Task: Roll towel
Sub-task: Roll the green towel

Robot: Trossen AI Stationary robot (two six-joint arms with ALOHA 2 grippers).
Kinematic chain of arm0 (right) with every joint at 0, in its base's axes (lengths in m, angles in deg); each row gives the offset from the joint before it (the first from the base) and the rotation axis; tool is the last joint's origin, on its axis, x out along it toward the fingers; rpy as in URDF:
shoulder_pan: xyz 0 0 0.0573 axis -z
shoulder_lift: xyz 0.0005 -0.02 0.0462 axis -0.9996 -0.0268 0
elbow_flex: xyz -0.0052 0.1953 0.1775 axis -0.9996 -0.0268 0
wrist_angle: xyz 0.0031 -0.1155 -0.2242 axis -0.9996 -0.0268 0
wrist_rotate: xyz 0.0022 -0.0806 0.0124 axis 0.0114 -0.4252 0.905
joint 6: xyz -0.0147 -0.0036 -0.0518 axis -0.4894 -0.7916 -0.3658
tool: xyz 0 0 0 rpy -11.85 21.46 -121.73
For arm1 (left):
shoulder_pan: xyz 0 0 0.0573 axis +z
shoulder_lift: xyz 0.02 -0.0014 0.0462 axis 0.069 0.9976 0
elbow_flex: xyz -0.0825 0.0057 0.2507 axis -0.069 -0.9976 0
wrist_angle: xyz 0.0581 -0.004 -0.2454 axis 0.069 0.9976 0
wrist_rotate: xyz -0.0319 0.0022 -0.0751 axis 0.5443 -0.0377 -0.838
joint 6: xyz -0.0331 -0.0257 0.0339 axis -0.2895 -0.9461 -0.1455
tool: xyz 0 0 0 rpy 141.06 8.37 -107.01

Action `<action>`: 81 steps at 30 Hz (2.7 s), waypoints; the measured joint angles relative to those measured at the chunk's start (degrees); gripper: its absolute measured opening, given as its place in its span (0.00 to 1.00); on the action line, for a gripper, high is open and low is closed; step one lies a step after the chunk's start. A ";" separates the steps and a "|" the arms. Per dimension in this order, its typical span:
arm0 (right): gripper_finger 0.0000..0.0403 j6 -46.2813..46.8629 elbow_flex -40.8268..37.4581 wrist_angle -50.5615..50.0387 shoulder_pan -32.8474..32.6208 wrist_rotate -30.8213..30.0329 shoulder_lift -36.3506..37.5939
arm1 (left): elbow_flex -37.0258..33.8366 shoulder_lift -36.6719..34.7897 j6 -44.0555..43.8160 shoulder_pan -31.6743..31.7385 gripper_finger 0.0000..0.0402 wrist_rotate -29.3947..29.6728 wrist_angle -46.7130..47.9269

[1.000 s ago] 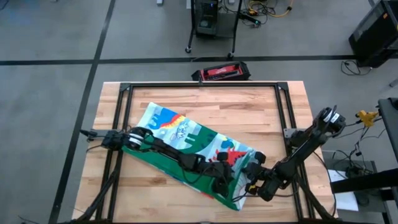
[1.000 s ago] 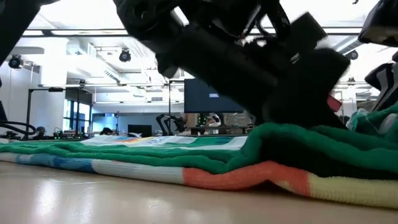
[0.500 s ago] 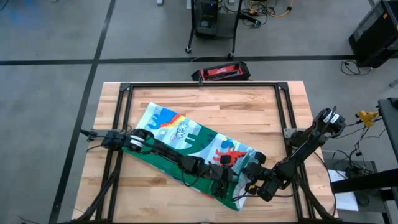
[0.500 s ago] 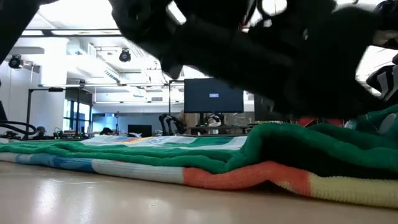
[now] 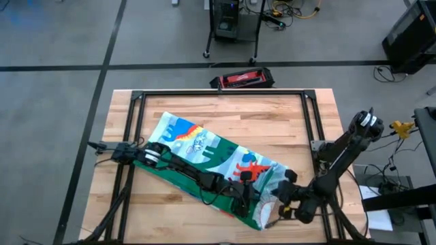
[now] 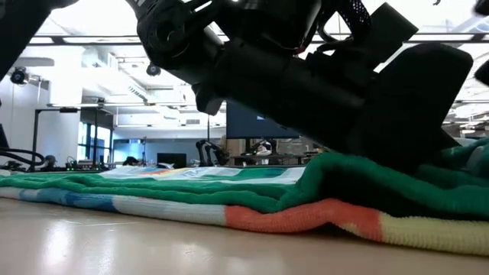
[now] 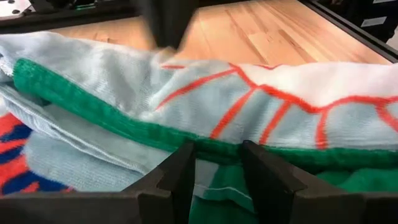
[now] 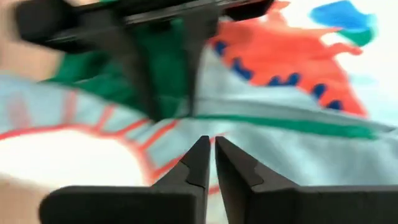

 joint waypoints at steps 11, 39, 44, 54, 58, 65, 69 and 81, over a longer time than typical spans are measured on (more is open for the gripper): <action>0.43 2.55 1.02 1.10 -0.70 -2.42 -7.92 | -0.06 -0.02 -0.15 0.12 0.30 0.17 0.12; 0.48 3.35 1.40 2.41 4.55 -4.14 -13.03 | -0.60 -1.19 0.48 0.28 0.30 0.80 5.47; 0.48 0.32 1.39 3.50 6.77 -3.92 -13.03 | -0.54 -0.96 0.46 0.28 0.30 0.56 5.79; 0.48 -2.96 1.40 4.39 8.99 -3.71 -12.98 | -0.49 -0.87 0.37 0.25 0.30 0.41 7.01; 0.48 -4.75 1.31 6.02 9.15 -4.04 -13.35 | -0.54 -0.85 0.39 0.25 0.30 0.39 6.79; 0.48 -4.22 1.49 8.00 9.33 -4.76 -16.46 | -0.67 -2.93 0.50 0.17 0.30 0.71 10.62; 0.48 -3.93 1.49 8.32 9.15 -4.86 -16.35 | -0.86 -6.30 0.74 -0.23 0.30 0.53 17.09; 0.48 -3.92 1.40 8.38 9.06 -4.90 -16.41 | -0.77 -15.25 0.70 -5.26 0.30 3.45 19.45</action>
